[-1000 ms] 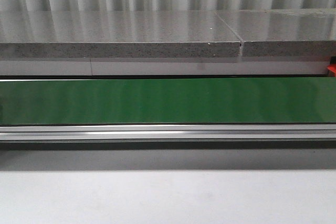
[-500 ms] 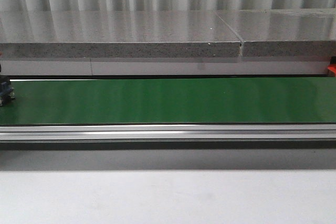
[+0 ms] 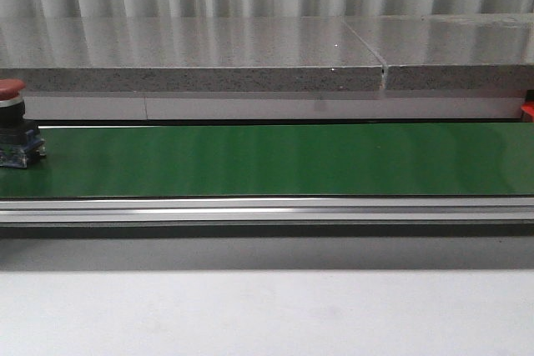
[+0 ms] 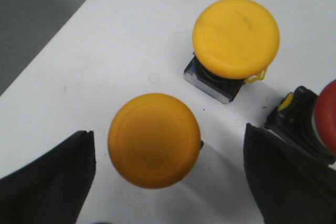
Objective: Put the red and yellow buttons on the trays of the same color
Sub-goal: 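Move the left gripper back over a yellow push button, then lower the left gripper onto the yellow button and grasp it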
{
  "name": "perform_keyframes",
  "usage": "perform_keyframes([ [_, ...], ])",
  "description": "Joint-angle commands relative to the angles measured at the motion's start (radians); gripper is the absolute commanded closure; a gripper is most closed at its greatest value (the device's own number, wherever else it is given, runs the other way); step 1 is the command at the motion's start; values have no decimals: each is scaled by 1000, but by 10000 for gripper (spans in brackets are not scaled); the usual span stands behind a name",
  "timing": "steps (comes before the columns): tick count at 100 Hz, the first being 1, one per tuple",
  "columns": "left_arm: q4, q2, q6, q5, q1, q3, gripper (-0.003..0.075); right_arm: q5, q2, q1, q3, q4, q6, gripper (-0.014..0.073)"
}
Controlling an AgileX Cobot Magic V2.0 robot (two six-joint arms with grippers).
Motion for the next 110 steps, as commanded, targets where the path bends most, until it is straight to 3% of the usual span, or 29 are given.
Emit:
perform_keyframes([
  [1, 16, -41, 2, -58, 3, -33, 158, -58, -5, 0, -25, 17, -6, 662],
  [9, 16, -41, 2, -72, 5, -33, 169, -58, -5, 0, -25, 17, -6, 662],
  [19, 18, -41, 2, -72, 9, -33, 245, -58, -5, 0, -25, 17, -6, 662],
  [45, 18, -41, 2, -45, 17, -33, 591, -58, -5, 0, -25, 17, -6, 662],
  [62, 18, -67, 2, -27, 17, -33, 740, -58, -5, 0, -25, 17, -6, 662],
  [110, -43, -398, 2, 35, 13, -31, 741, -58, -5, 0, -25, 17, -6, 662],
])
